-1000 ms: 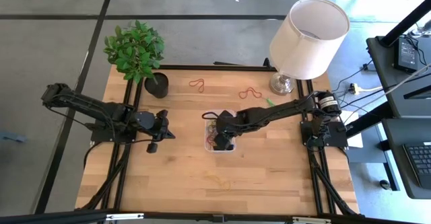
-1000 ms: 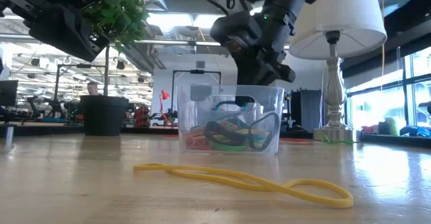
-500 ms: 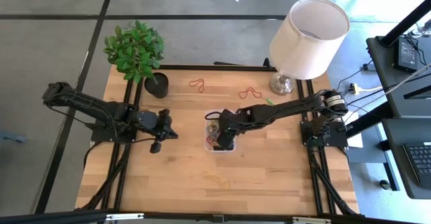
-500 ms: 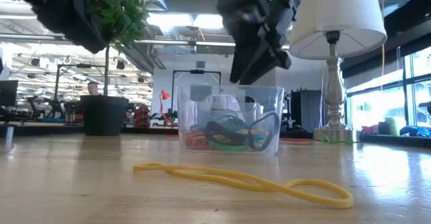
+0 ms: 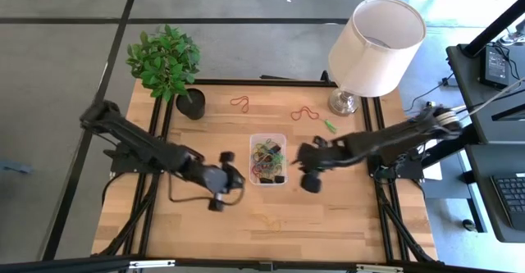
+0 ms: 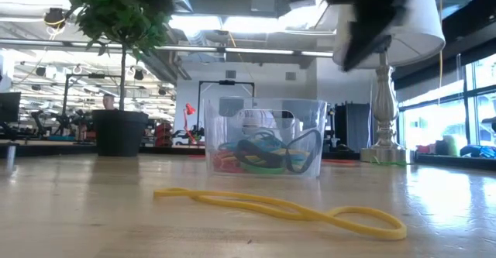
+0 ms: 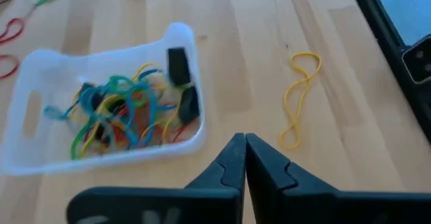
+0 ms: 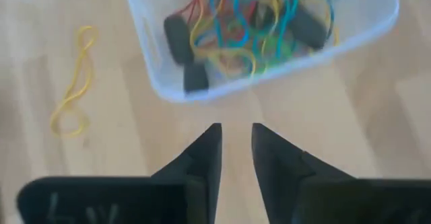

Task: Pick and place rubber bands into bin
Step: Put the yellow rubber band into the transparent container

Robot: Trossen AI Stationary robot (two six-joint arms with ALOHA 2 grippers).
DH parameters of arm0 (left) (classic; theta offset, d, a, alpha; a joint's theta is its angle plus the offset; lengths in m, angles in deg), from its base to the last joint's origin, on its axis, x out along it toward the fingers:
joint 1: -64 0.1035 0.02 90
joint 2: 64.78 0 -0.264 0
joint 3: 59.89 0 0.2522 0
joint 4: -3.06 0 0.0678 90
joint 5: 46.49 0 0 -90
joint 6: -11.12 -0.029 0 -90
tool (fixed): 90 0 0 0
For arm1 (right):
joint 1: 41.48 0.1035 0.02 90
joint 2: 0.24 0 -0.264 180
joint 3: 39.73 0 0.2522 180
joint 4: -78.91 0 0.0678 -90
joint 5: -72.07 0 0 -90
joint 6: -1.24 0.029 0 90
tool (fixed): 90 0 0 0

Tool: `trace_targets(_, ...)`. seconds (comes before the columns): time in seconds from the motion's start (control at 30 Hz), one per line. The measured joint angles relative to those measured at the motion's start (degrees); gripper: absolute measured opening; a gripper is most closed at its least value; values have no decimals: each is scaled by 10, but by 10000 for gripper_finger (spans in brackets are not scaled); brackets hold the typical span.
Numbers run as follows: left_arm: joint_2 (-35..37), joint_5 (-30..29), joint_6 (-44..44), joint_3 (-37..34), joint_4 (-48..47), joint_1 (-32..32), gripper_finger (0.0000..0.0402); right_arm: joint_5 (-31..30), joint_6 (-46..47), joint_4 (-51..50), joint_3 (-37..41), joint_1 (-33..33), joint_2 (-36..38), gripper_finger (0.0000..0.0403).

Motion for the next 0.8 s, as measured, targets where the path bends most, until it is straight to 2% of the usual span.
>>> trace_targets(0.07, -46, 4, -1, 40, 1, -3, 12, 0, 35, 31, 62, 21, 60, 77)
trace_targets(0.17, -109, 44, -16, 91, -6, -3, 29, 0, 84, 63, 145, 53, 139, 67)
trace_targets(0.23, -148, 72, -26, 122, -6, -3, 46, 0, 115, 79, 191, 71, 183, 62)
trace_targets(0.37, -222, 88, -32, 176, -12, -3, 90, -1, 166, 116, 268, 99, 250, 56)
trace_targets(0.6, -338, 110, -31, 240, -13, -3, 164, 0, 195, 158, 331, 129, 293, 54)
trace_targets(0.8, -378, 138, -2, 245, -14, -6, 194, 0, 179, 159, 332, 135, 292, 54)
